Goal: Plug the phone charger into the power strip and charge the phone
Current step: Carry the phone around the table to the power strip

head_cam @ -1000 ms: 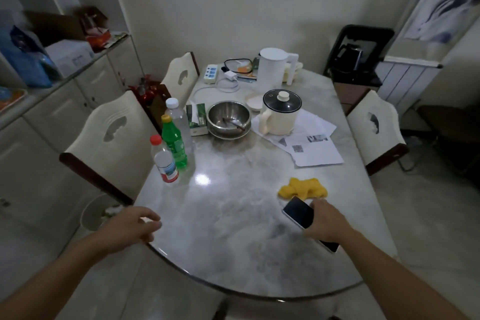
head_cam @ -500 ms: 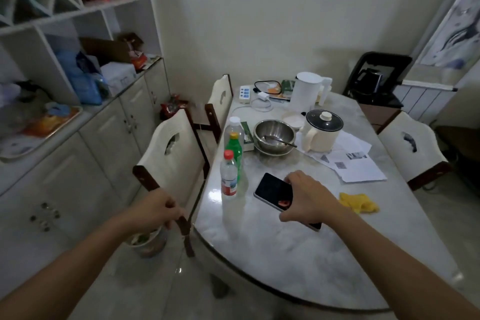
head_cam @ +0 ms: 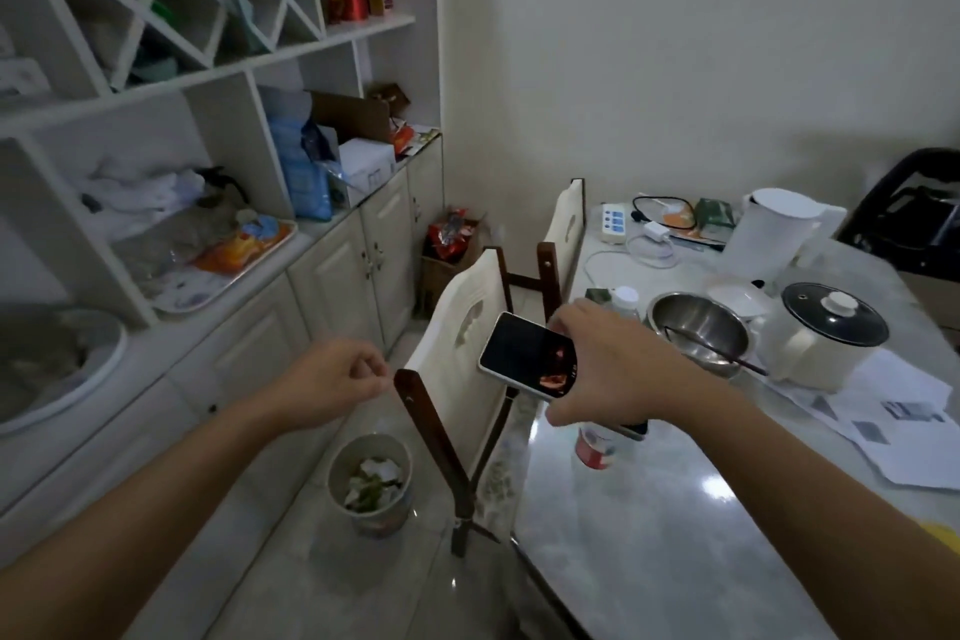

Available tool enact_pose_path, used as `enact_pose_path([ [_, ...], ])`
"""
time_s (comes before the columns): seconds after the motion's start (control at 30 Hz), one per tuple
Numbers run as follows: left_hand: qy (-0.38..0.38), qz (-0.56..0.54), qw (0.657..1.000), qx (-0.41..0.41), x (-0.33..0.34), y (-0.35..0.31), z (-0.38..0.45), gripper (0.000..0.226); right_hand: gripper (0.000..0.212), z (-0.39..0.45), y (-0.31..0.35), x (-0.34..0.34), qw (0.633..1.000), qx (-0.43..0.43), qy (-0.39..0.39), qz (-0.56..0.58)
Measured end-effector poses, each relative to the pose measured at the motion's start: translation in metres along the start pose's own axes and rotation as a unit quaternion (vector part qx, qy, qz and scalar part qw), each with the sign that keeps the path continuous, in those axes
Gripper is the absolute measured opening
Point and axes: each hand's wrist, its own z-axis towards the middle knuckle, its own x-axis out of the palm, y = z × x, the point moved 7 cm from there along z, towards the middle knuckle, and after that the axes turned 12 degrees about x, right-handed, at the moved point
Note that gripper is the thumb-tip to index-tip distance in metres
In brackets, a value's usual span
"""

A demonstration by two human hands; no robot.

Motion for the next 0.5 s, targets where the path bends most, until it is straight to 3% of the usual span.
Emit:
enact_pose_path([
  [0.33,0.001,0.003,1.000,-0.010,-0.080,0.079,0.093,0.009,0.081,0.151,0.053,-0.029,0.998,-0.032,-0.046,-0.023],
  [0.5,0.025,-0.001,1.000,0.015,-0.102,0.122,0.150,0.011,0.075,0.206,0.072,-0.032,0.998,-0.001,-0.055,-0.041],
])
